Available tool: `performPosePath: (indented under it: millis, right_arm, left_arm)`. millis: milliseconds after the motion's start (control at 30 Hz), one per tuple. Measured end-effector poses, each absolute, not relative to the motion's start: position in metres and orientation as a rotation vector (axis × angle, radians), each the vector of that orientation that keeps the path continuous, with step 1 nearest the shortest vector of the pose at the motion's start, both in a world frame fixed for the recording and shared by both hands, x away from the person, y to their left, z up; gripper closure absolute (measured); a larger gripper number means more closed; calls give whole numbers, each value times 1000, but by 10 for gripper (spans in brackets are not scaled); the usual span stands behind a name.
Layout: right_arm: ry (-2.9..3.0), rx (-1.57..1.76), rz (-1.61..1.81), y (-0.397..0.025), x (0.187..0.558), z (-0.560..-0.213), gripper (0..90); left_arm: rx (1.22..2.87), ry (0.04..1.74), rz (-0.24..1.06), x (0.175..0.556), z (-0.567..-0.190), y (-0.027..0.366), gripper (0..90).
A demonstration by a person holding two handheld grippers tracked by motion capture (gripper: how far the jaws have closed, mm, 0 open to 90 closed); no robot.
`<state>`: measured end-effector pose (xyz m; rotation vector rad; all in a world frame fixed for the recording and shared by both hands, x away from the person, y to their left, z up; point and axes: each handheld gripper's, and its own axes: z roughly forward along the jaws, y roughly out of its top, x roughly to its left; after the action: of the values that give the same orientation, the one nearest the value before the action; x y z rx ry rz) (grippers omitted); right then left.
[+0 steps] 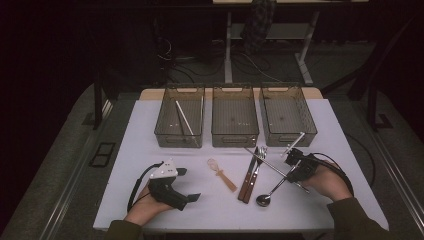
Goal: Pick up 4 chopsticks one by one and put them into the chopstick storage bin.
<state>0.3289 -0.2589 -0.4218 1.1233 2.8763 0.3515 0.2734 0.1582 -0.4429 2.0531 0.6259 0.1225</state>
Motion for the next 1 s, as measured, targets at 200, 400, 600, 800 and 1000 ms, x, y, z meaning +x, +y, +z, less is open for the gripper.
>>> performPosePath:
  millis: [200,400,600,800,1000]
  right_arm:
    - [2882,1126,460,-270,326,-422,850]
    - [2876,1113,630,-284,318,-417,850]
    - [2839,1109,828,-295,313,-409,850]
    - [2775,1089,998,-297,312,-404,849]
    - [2699,1076,1127,-296,311,-399,849]
  left_arm:
    - [2052,624,126,273,-443,159,0]
    - [2052,622,127,273,-442,159,0]
    - [2048,623,128,273,-441,159,0]
    - [2046,623,127,273,-441,159,0]
    - [2046,623,127,273,-441,159,0]
